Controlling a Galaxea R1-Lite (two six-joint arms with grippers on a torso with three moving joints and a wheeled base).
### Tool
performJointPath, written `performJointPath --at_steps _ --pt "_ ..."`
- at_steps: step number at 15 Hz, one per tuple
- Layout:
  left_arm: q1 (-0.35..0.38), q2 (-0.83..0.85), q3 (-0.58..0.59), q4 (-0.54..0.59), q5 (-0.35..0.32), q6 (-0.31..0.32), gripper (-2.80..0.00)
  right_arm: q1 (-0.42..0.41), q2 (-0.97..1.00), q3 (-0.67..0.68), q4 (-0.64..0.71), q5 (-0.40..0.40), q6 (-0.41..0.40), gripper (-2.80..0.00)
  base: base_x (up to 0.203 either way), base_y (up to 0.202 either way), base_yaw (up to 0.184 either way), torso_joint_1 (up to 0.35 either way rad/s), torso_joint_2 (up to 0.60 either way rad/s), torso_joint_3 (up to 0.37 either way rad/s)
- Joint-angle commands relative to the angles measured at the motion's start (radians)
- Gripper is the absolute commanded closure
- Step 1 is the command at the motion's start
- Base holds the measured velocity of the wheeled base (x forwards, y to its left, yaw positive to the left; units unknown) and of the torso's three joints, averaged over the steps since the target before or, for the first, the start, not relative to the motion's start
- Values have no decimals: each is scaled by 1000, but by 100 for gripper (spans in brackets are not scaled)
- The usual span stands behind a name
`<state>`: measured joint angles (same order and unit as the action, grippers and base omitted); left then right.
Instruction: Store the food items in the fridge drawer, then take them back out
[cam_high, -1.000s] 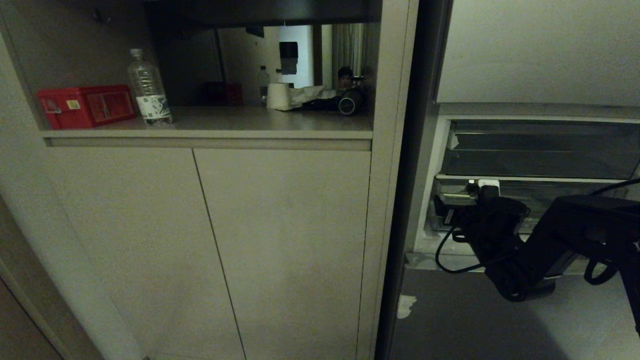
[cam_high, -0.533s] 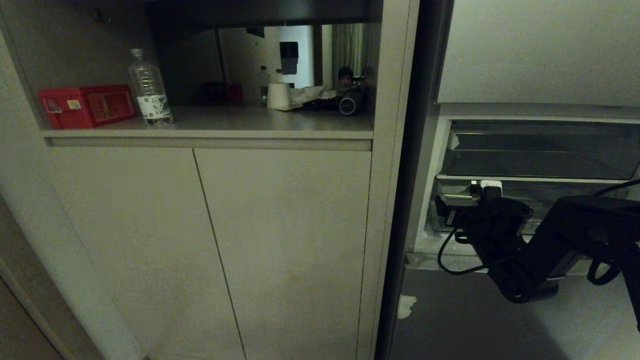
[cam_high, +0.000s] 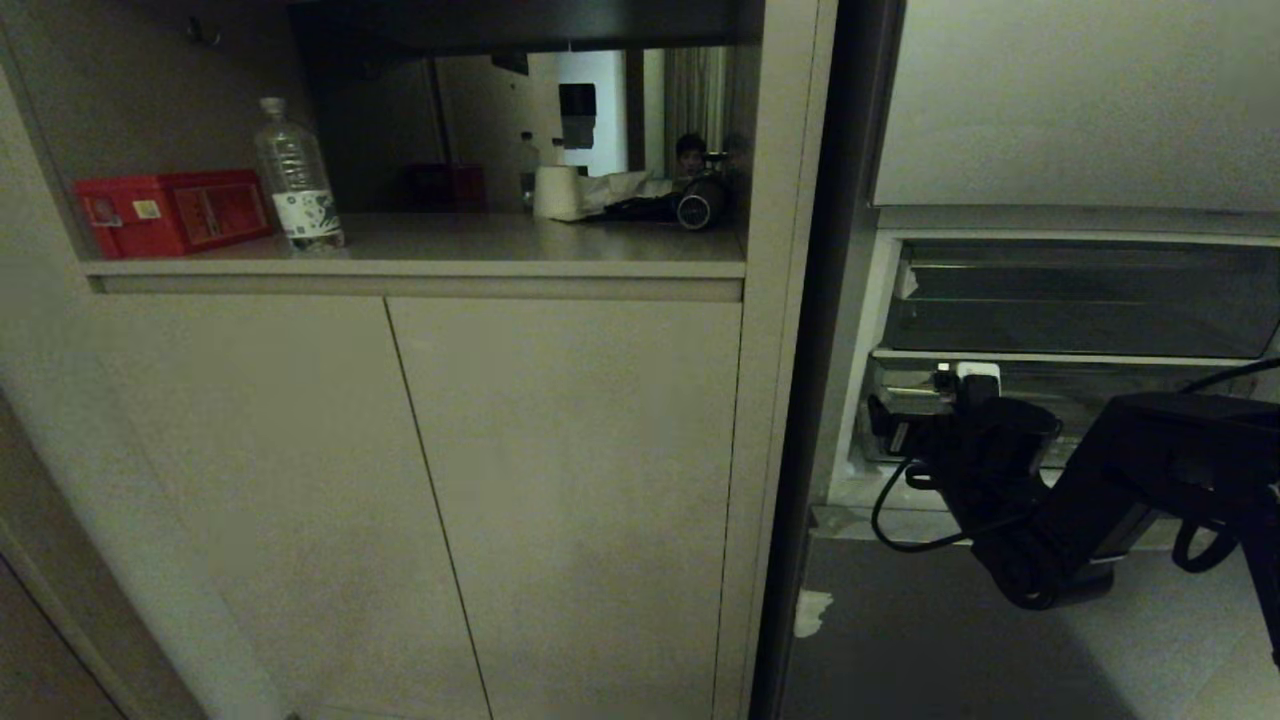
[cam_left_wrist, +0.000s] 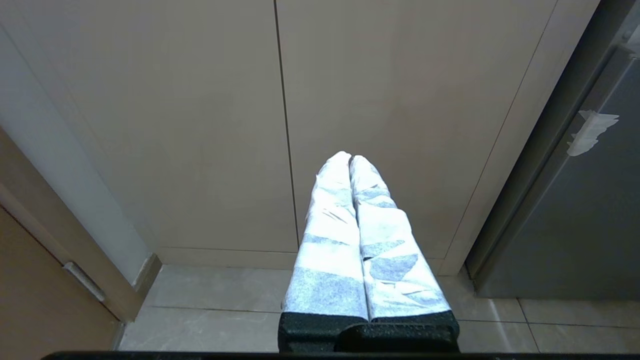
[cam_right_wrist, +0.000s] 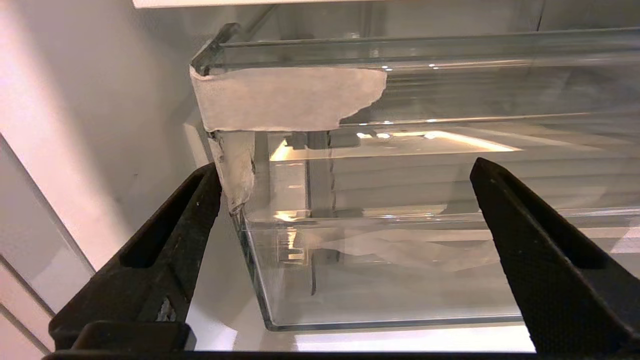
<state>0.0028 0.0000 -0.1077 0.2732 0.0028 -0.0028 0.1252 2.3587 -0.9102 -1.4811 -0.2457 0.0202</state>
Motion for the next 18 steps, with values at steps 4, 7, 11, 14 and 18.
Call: performJointPath --at_steps 4,7,11,14,18 --pt "0 2 -1 1 0 0 0 11 -1 -9 -11 2 -2 -280 0 0 0 0 0 0" --pt "0 1 0 1 0 0 0 14 1 -16 -7 2 -3 -280 0 0 0 0 0 0" --pt "0 2 -1 1 0 0 0 17 4 -21 -5 3 -3 -280 0 0 0 0 0 0" --pt "0 2 0 1 0 0 0 17 7 -28 -5 3 -3 -280 0 0 0 0 0 0" --pt "0 1 0 1 0 0 0 17 8 -33 8 3 -3 -280 0 0 0 0 0 0"
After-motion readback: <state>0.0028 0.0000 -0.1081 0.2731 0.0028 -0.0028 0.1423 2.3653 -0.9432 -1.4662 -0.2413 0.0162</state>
